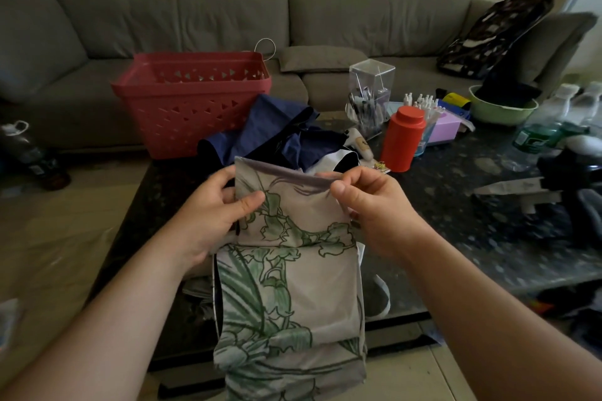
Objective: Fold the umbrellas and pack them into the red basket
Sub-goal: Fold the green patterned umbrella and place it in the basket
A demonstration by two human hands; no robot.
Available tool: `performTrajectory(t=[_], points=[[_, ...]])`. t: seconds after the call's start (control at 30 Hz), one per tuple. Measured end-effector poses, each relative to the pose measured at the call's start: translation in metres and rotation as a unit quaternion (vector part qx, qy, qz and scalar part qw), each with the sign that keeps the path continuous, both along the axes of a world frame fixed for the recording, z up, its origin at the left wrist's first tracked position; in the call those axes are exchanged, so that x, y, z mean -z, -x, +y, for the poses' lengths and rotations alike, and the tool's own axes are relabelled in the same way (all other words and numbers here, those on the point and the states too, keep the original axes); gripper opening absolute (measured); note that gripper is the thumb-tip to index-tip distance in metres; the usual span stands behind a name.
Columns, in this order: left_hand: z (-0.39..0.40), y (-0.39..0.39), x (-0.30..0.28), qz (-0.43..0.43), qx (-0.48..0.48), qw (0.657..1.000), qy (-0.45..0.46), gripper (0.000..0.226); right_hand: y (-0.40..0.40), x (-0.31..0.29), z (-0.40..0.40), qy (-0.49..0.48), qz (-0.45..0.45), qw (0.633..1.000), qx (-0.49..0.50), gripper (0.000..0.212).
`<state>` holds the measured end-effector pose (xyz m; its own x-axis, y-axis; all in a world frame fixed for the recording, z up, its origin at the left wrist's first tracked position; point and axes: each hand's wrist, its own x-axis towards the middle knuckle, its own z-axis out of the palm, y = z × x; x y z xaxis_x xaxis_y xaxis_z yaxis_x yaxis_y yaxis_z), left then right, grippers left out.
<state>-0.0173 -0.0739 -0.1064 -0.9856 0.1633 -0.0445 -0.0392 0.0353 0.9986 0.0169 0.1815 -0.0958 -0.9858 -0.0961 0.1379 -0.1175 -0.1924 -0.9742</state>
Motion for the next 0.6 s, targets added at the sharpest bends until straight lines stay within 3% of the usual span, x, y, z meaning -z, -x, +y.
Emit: performTrajectory(t=[0.17, 0.3, 0.4, 0.47, 0.6], points=[[0.004, -0.004, -0.006, 0.138, -0.051, 0.988, -0.041, 0.020, -0.003, 0.004, 0.002, -0.009, -0.035, 0.997, 0.066, 0.025], [0.000, -0.005, -0.004, 0.141, -0.077, 0.985, -0.060, 0.019, -0.007, 0.002, 0.000, -0.053, -0.086, 0.991, 0.086, 0.037], [0.000, -0.007, -0.003, 0.123, -0.031, 0.992, -0.026, 0.027, -0.010, -0.003, -0.002, -0.063, -0.105, 0.988, 0.090, 0.036], [0.004, -0.009, -0.001, 0.127, -0.035, 0.991, 0.014, 0.028, -0.008, -0.003, -0.005, -0.087, -0.097, 0.986, 0.100, 0.050], [0.008, -0.010, 0.000, 0.135, -0.093, 0.986, 0.034, 0.010, -0.003, 0.001, -0.008, -0.133, -0.078, 0.974, 0.168, 0.031]])
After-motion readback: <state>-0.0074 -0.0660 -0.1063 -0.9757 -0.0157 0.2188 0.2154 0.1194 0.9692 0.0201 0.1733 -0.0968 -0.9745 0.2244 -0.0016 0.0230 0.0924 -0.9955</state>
